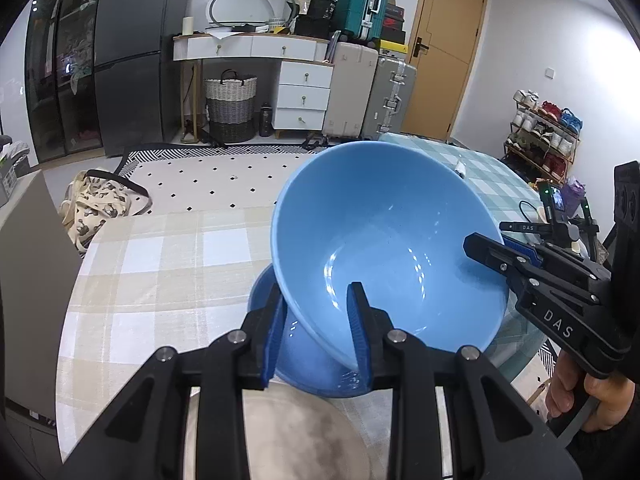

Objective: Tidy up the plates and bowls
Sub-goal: 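Lower the lighter bowl into the darker bowl and open both grippers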

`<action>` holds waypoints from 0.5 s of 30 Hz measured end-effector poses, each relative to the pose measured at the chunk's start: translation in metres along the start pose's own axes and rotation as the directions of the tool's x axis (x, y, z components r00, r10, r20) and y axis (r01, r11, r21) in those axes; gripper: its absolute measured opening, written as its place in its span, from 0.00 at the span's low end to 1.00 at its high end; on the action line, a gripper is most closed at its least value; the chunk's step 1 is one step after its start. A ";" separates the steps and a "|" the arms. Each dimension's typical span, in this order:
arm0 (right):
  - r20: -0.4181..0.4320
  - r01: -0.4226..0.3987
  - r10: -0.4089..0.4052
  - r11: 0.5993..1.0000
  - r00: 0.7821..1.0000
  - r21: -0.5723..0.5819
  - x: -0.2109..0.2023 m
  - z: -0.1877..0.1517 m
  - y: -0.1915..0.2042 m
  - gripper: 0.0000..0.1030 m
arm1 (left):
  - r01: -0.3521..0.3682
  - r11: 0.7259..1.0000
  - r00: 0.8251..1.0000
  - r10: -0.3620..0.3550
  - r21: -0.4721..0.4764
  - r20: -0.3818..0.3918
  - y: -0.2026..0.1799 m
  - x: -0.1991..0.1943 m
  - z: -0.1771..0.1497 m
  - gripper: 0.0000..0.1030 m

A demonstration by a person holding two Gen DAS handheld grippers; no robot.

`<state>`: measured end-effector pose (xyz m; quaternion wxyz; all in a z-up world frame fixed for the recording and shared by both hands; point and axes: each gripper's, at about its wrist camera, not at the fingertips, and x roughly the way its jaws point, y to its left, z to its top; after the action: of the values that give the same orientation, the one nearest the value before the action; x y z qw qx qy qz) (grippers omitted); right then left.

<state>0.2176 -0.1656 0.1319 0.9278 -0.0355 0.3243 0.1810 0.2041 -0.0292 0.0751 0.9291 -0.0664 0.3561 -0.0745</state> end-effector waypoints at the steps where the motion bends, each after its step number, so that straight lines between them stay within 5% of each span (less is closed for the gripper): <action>1: -0.002 -0.003 0.003 1.000 1.000 -0.001 0.002 0.000 0.002 0.17 | -0.005 1.000 1.000 0.005 -0.001 -0.002 0.002 0.001 -0.001 0.28; 15: -0.089 -0.018 0.015 0.999 0.996 -0.038 0.034 -0.011 0.020 0.18 | -0.079 0.997 0.996 0.079 0.002 -0.050 0.018 0.020 -0.013 0.28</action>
<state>0.2286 -0.1384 0.1028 0.9101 -0.0590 0.3618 0.1933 0.2120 -0.0160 0.0490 0.9221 -0.0503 0.3816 -0.0396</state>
